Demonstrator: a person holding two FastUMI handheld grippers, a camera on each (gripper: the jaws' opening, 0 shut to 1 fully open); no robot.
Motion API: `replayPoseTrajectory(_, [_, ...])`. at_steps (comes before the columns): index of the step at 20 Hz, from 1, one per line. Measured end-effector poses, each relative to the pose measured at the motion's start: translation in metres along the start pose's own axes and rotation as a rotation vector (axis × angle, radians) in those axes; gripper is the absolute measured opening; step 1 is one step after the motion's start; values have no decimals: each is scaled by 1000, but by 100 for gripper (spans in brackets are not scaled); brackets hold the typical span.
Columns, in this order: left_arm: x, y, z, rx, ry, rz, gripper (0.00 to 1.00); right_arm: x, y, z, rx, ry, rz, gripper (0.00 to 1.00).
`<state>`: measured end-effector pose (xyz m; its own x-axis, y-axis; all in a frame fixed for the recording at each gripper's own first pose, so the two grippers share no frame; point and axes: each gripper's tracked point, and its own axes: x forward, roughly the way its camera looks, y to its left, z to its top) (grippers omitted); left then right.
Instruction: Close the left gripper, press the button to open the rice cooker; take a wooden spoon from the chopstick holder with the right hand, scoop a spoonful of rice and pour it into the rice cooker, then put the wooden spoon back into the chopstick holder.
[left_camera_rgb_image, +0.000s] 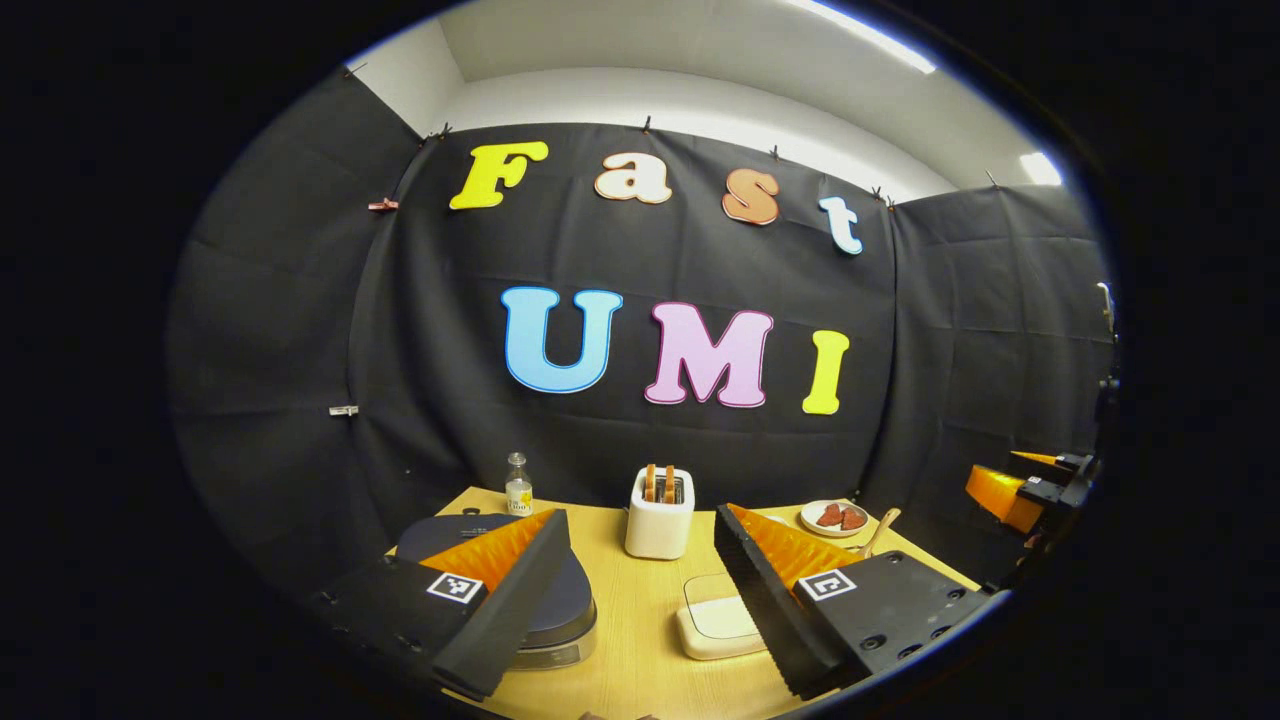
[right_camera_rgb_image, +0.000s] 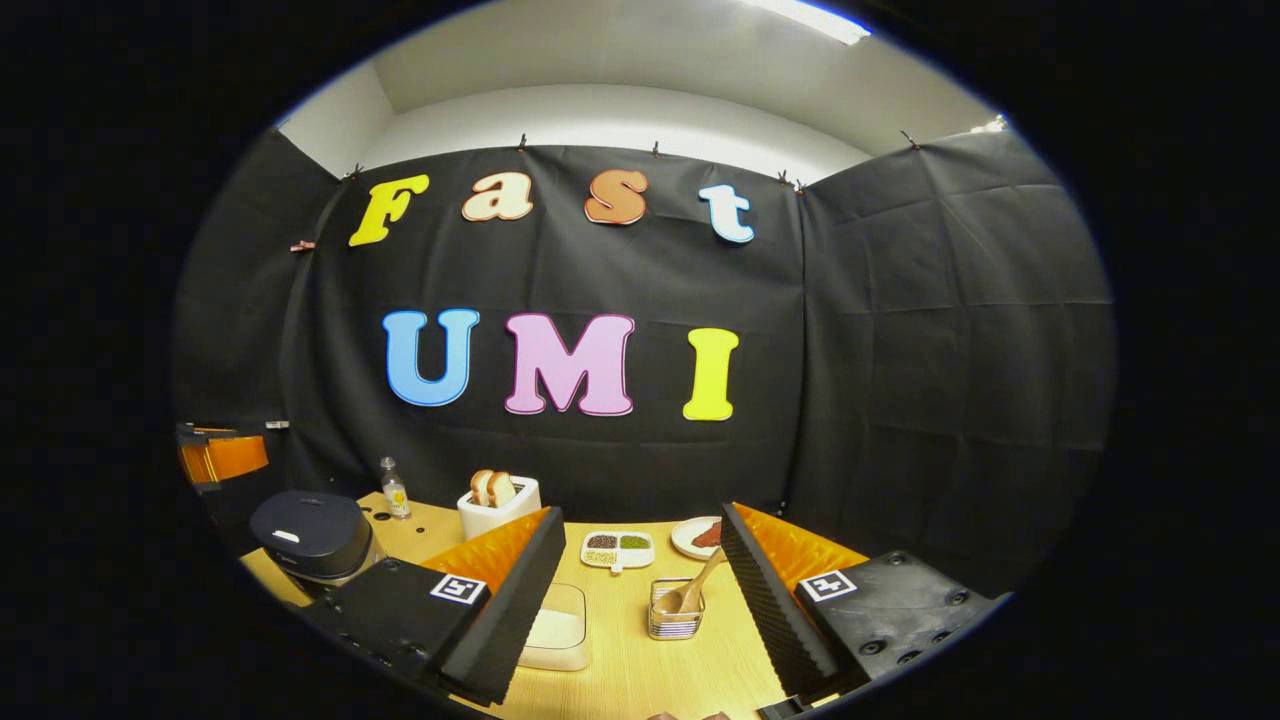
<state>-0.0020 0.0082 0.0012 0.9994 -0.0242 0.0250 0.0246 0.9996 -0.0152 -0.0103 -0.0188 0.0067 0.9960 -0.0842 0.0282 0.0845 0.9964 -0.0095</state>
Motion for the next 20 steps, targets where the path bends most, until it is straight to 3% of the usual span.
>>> replayPoseTrajectory(10, [4, 10, -4, -7, 4, -30, 99, -10, 2, 4, -19, -17, -27, 98])
replayPoseTrajectory(20, [7, 46, -14, -5, 54, 40, 99, 1, 6, 5, -2, -16, -33, 98])
